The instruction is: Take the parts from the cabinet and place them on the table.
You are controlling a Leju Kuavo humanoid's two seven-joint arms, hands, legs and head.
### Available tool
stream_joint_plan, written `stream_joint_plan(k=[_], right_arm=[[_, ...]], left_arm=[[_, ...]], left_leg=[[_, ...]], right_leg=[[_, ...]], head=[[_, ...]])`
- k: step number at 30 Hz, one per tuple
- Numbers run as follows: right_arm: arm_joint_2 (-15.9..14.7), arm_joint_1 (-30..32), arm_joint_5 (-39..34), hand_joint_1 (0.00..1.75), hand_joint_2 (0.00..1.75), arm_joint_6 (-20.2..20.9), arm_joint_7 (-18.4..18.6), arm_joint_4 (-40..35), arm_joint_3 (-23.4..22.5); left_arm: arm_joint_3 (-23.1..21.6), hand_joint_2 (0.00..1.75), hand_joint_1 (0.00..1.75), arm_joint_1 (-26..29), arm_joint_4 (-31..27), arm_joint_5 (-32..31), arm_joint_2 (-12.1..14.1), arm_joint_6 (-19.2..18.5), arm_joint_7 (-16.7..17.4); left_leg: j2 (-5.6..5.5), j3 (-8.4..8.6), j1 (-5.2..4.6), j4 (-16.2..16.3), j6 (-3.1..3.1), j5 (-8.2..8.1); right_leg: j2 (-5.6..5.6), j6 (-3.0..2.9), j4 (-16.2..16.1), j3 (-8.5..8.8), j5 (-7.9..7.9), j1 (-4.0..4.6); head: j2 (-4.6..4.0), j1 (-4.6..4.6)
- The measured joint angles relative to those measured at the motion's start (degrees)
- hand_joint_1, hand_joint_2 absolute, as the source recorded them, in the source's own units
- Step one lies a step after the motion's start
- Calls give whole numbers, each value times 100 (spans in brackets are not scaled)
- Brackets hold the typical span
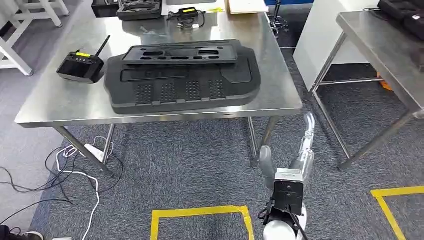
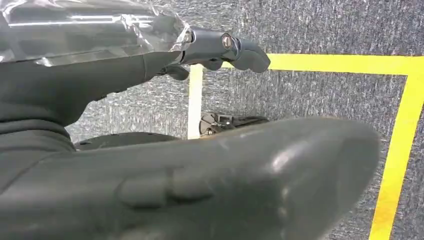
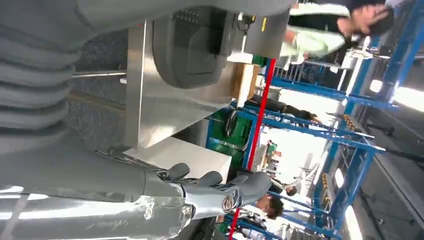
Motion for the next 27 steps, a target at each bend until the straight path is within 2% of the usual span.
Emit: stream_joint_plan(k=[1, 2, 3, 4, 5, 6, 7, 8, 9, 10, 11, 13, 14, 15, 16, 17, 19, 20, 21, 22, 23, 24, 25, 26, 27], right_arm=[[0, 1, -11, 0, 0, 0, -2, 0, 0], [2, 2, -11, 0, 0, 0, -7, 0, 0], [2, 3, -11, 0, 0, 0, -9, 0, 0], [2, 3, -11, 0, 0, 0, -9, 0, 0], [2, 4, -11, 0, 0, 0, -9, 0, 0], [2, 4, -11, 0, 0, 0, -9, 0, 0], [2, 3, -11, 0, 0, 0, -9, 0, 0], [2, 3, -11, 0, 0, 0, -9, 0, 0], [2, 2, -11, 0, 0, 0, -9, 0, 0], [2, 2, -11, 0, 0, -2, -9, 0, 0], [2, -1, -11, 0, 0, -2, -9, 0, -2], [2, -2, -11, 0, 0, -2, -15, 0, -2], [2, -2, -13, 0, 0, -2, -17, 0, -2], [2, -3, -13, 0, 0, -2, -20, 0, -2], [2, 1, -15, 0, 0, -2, -20, 0, -2], [2, -4, -18, 0, 0, -2, -20, 0, -2], [2, 4, -20, 0, 0, -2, -20, 0, -7], [2, 4, -20, 0, 0, -2, -20, 0, -13], [2, 5, -29, 0, 0, -2, -20, 0, -22], [2, 6, -48, 0, 0, -2, -20, 2, -31], [2, 6, -76, 0, 0, -2, -15, 0, -42], [2, 6, -107, 0, 0, -2, -13, 0, -46], [2, 4, -112, 0, 0, -2, -9, 0, -46], [2, -2, -112, 0, 0, -2, -9, 0, -46], [2, 0, -112, 0, 0, -2, -9, 0, -50]], left_arm=[[0, 0, 0, 6, 2, 2, 0, 0, 0], [0, 0, 0, 5, 2, 2, 0, 0, 0], [0, 0, 0, 8, 2, 9, 0, 0, 0], [0, 0, 0, 11, 2, 11, 0, 0, 0], [0, 0, 0, 15, 4, 13, 0, 0, 0], [0, 0, 0, 19, 4, 13, 0, -2, 0], [0, 0, 0, 20, 4, 13, 0, -2, 0], [0, 0, 0, 18, 4, 11, 0, -2, 0], [0, 0, 0, 16, 4, 11, 0, -2, -2], [0, 0, 0, 9, 4, 13, 0, -4, -2], [0, 0, 0, 0, 4, 15, 0, -9, 0], [-2, 0, 0, 15, 4, 26, 0, -11, 0], [-2, 0, 0, 24, 4, 46, 0, -11, 6], [-6, 0, 0, 26, 4, 48, -6, -11, 7], [-9, 0, 0, 9, 4, 50, -7, -15, 7], [-11, 0, 0, 5, 4, 50, -7, -15, 7], [-22, 0, 0, 11, 4, 52, -7, -20, 9], [-33, 0, 0, 14, 7, 50, -7, -22, 9], [-37, 0, 0, 14, 13, 52, -7, -26, 15], [-39, 0, 0, 15, 15, 50, -7, -33, 22], [-41, 0, 0, 15, 17, 50, -7, -39, 28], [-42, 0, 0, 15, 17, 55, -7, -44, 33], [-42, 0, 0, 14, 17, 59, -7, -46, 33], [-42, 0, 0, 13, 17, 63, -9, -44, 35], [-42, 0, 0, 5, 20, 79, -9, -44, 35]], left_leg=[[-13, -62, -4, 129, -32, -171], [-13, -232, 7, 577, -67, -526], [-13, -396, 12, 1027, -88, -784], [-12, -536, 10, 1452, -99, -984], [-13, -596, 8, 1723, -100, -1080], [-13, -522, 8, 1705, -94, -1043], [-13, -357, 5, 1505, -74, -942], [-13, 33, -1, 897, -32, -689], [-13, 341, -8, 393, 0, -505], [-18, 646, -22, -144, 53, -416], [-7, 655, -49, -278, 63, -413], [-12, 609, -64, -254, 104, -371], [-12, 600, -79, -243, 136, -350], [0, 585, -40, -289, 188, -287], [25, 546, -16, -316, 216, -231], [23, 490, -16, -316, 259, -194], [28, 383, -24, -299, 286, -134], [30, 326, -29, -281, 289, -105], [30, 268, -31, -257, 288, -81], [30, 219, -32, -230, 281, -66], [28, 164, -32, -190, 275, -54], [26, 133, -32, -155, 264, -47], [25, 120, -32, -131, 254, -42], [27, 101, -36, -125, 233, -29], [25, 67, -58, -84, 188, -4]], right_leg=[[0, -29, -6, -37, 36, 3], [-7, -69, -1, -111, 78, 3], [-12, -73, 16, -173, 111, 9], [-17, -74, 36, -239, 139, 14], [-24, -72, 56, -301, 168, 21], [-26, -70, 67, -345, 192, 25], [-26, -67, 76, -375, 211, 29], [-26, -55, 84, -403, 237, 34], [-24, -47, 86, -409, 249, 37], [-27, -26, 88, -410, 270, 34], [-31, 7, 116, -435, 291, 71], [-42, 75, 111, -451, 336, 47], [-43, 109, 97, -448, 367, 35], [-37, 142, 105, -468, 373, 65], [-8, 177, 204, -512, 214, 33], [5, 208, 452, -611, -53, 36], [8, 237, 1316, -904, -606, 20], [8, 248, 1658, -991, -759, 17], [8, 249, 1795, -983, -774, 13], [8, 241, 1693, -874, -692, 14], [8, 225, 1306, -605, -491, 14], [8, 194, 734, -249, -250, 15], [8, 163, 247, 46, -87, 17], [8, 141, 20, 134, -182, 26], [14, 119, -14, 103, -109, 67]], head=[[0, -33], [0, -118], [0, -147], [0, -164], [0, -188], [0, -203], [0, -208], [0, -217], [0, -227], [0, -238], [0, -238], [0, -238], [0, -238], [0, -245], [0, -260], [0, -205], [0, -138], [0, -114], [0, -90], [0, -70], [0, -42], [0, -7], [0, 22], [0, 43], [0, 39]])
